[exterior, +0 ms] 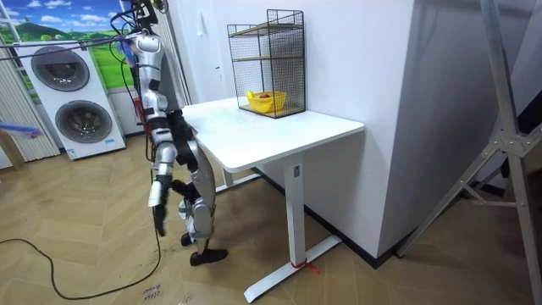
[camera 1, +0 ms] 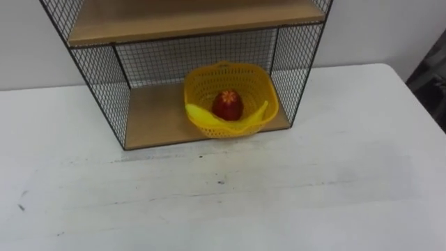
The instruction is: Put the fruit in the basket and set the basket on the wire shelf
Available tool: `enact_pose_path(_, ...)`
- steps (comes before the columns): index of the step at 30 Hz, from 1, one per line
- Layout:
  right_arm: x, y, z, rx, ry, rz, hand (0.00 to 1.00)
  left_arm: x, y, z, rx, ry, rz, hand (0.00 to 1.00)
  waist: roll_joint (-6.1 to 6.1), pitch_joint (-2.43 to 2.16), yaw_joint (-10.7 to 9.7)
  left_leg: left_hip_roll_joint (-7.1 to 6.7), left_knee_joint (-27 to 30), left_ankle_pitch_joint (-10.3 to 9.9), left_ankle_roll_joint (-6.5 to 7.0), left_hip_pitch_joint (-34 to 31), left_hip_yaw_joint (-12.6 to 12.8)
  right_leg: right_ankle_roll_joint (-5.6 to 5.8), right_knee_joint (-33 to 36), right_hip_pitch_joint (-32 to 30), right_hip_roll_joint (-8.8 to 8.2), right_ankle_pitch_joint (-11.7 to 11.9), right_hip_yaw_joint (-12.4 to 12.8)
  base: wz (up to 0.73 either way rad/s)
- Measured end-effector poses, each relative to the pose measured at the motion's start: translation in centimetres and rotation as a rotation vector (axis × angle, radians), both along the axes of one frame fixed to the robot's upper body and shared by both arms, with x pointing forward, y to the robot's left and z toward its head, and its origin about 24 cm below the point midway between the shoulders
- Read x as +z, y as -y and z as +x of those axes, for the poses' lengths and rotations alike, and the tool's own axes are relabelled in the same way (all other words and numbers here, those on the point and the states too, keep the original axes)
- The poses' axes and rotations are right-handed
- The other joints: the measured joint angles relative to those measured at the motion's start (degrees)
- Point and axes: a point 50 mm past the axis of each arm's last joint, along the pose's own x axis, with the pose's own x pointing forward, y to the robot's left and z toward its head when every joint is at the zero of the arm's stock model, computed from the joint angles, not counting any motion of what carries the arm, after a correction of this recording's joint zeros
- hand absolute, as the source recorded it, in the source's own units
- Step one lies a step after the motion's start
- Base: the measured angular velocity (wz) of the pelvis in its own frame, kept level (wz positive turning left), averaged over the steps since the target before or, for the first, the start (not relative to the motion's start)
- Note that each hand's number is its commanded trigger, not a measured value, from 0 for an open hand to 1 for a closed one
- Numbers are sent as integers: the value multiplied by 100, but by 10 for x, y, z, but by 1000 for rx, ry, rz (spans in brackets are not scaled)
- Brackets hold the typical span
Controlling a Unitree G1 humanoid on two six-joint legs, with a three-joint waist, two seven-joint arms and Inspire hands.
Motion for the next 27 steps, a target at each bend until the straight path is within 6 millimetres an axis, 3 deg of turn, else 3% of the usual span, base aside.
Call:
enact_pose_path(4, -9, -10, 42, 420, -9, 109, 0, -11, 23, 33, -377, -53, -134, 0, -48, 32, -60, 35, -8, -4, 0, 25, 69, 3, -100, 26, 69, 50, 101, -8)
enact_pose_path(9, -13, -19, 63, 687, -2, 191, 0, -15, 33, 33, -558, -140, -192, 0, -36, 65, -71, 46, -48, -3, -1, 32, 71, 7, -193, 69, 83, 58, 76, 3)
enact_pose_path(13, -16, -27, 73, 832, -8, 235, 0, -17, 39, 35, -686, -196, -217, 0, -30, 151, -77, 61, -77, 1, -5, 5, 62, 8, -288, 78, 110, 103, 67, 1)
enact_pose_path(14, -16, -29, 74, 843, -8, 241, 0, -18, 40, 36, -702, -203, -219, 0, -33, 155, -76, 60, -77, 1, -5, 3, 61, 8, -291, 78, 110, 103, 66, 0)
enact_pose_path(21, -21, -45, 80, 932, 31, 335, 0, -19, 45, 37, -814, -281, -230, 0, -36, 130, 6, 78, -73, 1, -6, 1, 63, -1, -408, 107, 151, 177, 79, -1)
enact_pose_path(27, -23, -50, 79, 956, 57, 403, 0, -19, 45, 38, -855, -313, -244, 0, -43, 74, 57, 91, 2, 1, -6, 1, 46, -5, -458, 135, 160, 204, 60, 0)
